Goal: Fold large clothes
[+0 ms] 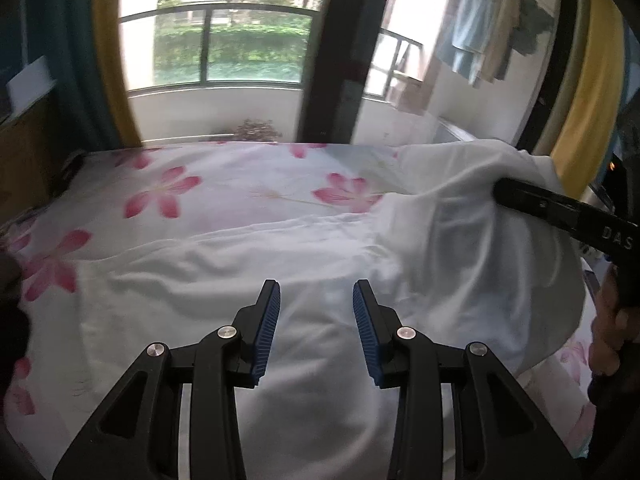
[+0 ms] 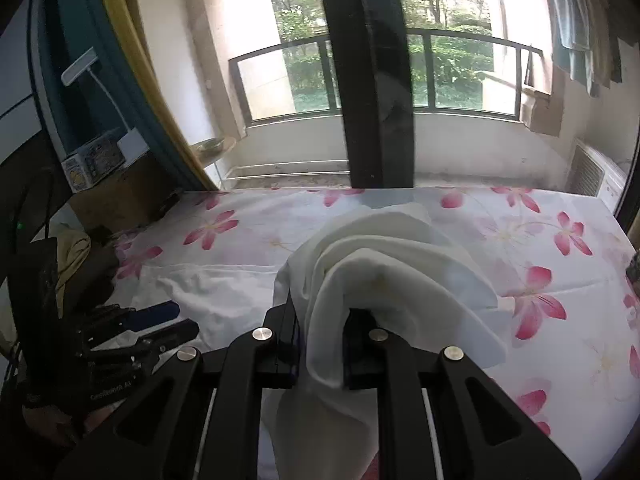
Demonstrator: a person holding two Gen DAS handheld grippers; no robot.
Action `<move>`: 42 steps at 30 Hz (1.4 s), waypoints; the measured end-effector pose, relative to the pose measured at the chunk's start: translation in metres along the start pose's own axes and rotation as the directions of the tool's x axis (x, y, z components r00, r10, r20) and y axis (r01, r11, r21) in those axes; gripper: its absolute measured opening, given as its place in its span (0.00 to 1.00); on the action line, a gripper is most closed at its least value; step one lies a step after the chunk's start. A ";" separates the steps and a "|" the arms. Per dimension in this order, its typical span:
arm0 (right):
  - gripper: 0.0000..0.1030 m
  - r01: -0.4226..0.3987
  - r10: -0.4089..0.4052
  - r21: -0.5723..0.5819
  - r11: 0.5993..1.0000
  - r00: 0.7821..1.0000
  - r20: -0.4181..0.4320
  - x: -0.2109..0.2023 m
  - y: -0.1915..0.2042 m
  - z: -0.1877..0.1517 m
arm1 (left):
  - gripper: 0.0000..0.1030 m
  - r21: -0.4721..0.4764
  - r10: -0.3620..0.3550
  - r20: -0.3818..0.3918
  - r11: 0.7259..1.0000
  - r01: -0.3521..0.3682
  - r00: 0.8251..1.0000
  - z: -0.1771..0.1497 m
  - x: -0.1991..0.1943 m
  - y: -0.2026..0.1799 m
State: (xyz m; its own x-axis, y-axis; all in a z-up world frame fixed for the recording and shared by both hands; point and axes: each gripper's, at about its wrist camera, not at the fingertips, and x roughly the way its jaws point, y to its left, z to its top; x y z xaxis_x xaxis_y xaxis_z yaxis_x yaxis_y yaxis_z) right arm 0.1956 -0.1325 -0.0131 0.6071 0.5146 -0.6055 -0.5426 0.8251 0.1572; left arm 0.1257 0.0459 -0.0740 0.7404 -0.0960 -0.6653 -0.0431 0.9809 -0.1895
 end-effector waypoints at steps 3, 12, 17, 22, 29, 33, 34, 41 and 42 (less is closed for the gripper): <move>0.15 0.006 -0.007 -0.031 1.000 1.000 -0.002 0.004 0.016 0.004 | 0.38 -0.024 0.026 0.023 0.999 -0.026 0.999 0.000 -0.006 0.017; 0.15 -0.026 0.023 -0.066 0.997 0.999 -0.040 0.024 0.050 0.003 | 0.38 -0.066 0.070 0.023 0.995 -0.068 0.997 -0.006 -0.017 0.059; 0.15 -0.068 0.064 -0.055 0.996 0.994 -0.087 0.038 0.066 0.002 | 0.38 -0.079 0.067 0.016 0.995 -0.066 0.998 -0.011 -0.021 0.072; 0.15 -0.096 0.087 -0.060 0.994 0.987 -0.133 0.054 0.083 -0.003 | 0.38 -0.085 0.074 0.001 0.994 -0.074 0.997 -0.017 -0.022 0.081; 0.18 -0.154 0.136 -0.072 0.985 0.968 -0.211 0.074 0.106 -0.014 | 0.38 -0.109 0.089 -0.001 0.990 -0.088 0.996 -0.022 -0.026 0.095; 0.18 -0.192 0.167 -0.079 0.978 0.955 -0.244 0.082 0.116 -0.020 | 0.38 -0.109 0.096 -0.007 0.989 -0.097 0.995 -0.026 -0.029 0.099; 0.18 -0.199 0.172 -0.083 0.977 0.952 -0.253 0.083 0.119 -0.021 | 0.38 -0.109 0.100 -0.006 0.989 -0.100 0.995 -0.027 -0.030 0.100; 0.18 -0.251 0.215 -0.087 0.964 0.928 -0.304 0.095 0.138 -0.030 | 0.38 -0.123 0.115 -0.026 0.985 -0.118 0.993 -0.036 -0.034 0.109; 0.18 -0.265 0.226 -0.087 0.960 0.922 -0.314 0.097 0.141 -0.032 | 0.38 -0.124 0.117 -0.031 0.985 -0.120 0.993 -0.037 -0.034 0.111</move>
State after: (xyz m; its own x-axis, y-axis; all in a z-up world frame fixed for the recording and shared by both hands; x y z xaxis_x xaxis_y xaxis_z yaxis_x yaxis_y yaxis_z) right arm 0.1598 0.0262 -0.0745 0.2548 0.5873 -0.7682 -0.7321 0.6362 0.2435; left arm 0.0711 0.1515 -0.0992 0.7093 0.0142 -0.7047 -0.2142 0.9568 -0.1964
